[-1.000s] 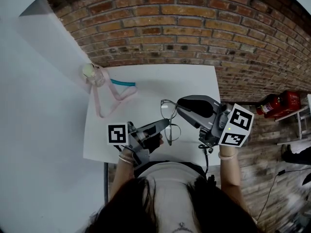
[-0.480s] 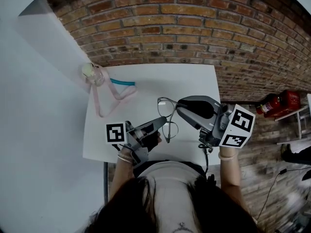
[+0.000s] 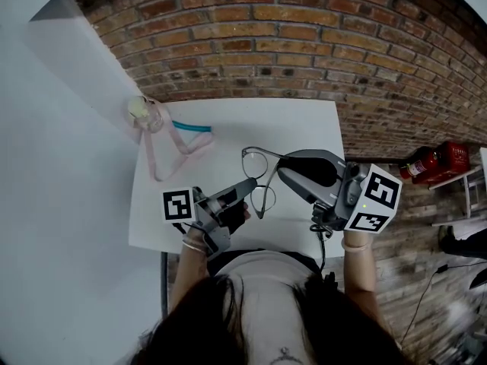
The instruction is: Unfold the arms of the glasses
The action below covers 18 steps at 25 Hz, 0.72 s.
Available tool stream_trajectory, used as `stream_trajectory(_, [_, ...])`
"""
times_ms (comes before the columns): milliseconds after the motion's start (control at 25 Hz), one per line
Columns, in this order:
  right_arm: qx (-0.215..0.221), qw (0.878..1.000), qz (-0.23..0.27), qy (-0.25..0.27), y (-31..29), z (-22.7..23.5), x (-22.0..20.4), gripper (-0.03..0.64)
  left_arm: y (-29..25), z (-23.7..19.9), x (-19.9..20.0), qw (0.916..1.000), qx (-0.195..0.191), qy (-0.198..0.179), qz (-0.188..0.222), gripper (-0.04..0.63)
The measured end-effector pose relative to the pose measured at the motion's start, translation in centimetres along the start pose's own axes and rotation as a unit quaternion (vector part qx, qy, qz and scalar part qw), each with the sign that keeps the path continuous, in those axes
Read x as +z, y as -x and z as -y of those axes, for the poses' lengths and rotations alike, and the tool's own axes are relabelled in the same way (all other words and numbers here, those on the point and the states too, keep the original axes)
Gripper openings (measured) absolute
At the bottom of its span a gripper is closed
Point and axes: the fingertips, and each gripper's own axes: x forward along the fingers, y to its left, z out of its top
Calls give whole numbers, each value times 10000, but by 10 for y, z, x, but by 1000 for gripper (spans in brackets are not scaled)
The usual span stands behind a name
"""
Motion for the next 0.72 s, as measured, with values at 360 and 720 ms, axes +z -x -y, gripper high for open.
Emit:
stream_trajectory(360, [94, 9999, 77, 14, 2, -7, 3, 38, 4, -2, 6, 9998, 51, 33, 209, 25])
stream_trajectory(720, [211, 9996, 163, 66, 1, -16, 6, 35, 9, -5, 13, 9992, 74, 80, 375, 25])
